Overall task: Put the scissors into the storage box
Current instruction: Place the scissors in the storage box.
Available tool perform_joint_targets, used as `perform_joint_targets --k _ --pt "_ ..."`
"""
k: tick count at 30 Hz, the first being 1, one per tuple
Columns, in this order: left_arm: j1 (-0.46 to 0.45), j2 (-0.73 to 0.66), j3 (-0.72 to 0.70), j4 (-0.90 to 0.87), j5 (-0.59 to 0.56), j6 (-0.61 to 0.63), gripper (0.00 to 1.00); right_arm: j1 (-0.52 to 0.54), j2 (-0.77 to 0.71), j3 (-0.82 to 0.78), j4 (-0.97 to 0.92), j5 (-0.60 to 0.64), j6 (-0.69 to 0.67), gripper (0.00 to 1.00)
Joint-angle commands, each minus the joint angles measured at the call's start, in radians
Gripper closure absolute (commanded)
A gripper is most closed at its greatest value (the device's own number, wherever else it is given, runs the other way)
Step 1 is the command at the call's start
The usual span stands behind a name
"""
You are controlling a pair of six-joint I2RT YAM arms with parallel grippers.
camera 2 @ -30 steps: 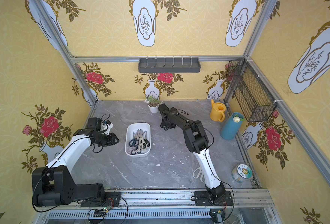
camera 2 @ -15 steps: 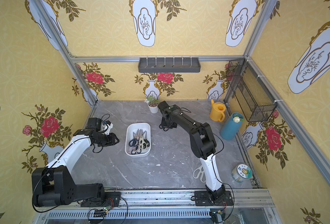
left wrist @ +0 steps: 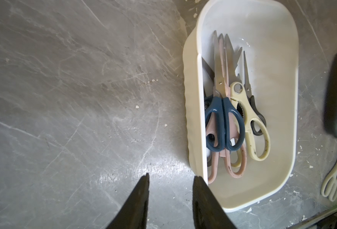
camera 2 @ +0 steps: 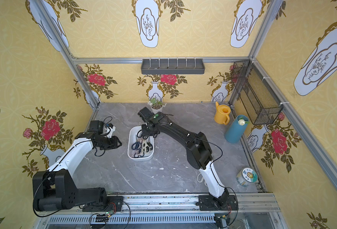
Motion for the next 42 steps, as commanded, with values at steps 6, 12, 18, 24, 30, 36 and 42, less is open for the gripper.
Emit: perform_joint_targets --k 6,12,18,24,30,36,42 --pt "0.001 -0.006 -0.004 0.008 0.015 0.002 0.58 0.062 0.099 0.054 -0.092 -0.001 -0.067 1.0" --pt "0.0 -0.011 -0.007 0.012 0.017 0.004 0.58 0.079 0.123 0.049 -0.12 -0.02 -0.097 1.0" --pt "0.001 -0.013 -0.009 0.013 0.016 0.005 0.58 0.079 0.117 0.035 -0.148 0.005 -0.113 0.9" --pt "0.001 -0.024 -0.007 0.014 0.015 0.014 0.57 0.071 0.108 0.103 -0.202 0.057 -0.129 0.76" --pt "0.001 -0.031 -0.004 0.008 0.028 0.024 0.56 0.049 -0.023 0.057 -0.218 0.1 -0.023 0.68" --pt "0.001 -0.032 -0.005 0.01 0.032 0.022 0.56 0.008 -0.442 -0.526 -0.137 0.201 0.328 0.62" --pt "0.001 -0.025 0.002 0.009 0.036 0.021 0.56 -0.024 -0.736 -0.946 -0.205 0.218 0.681 0.62"
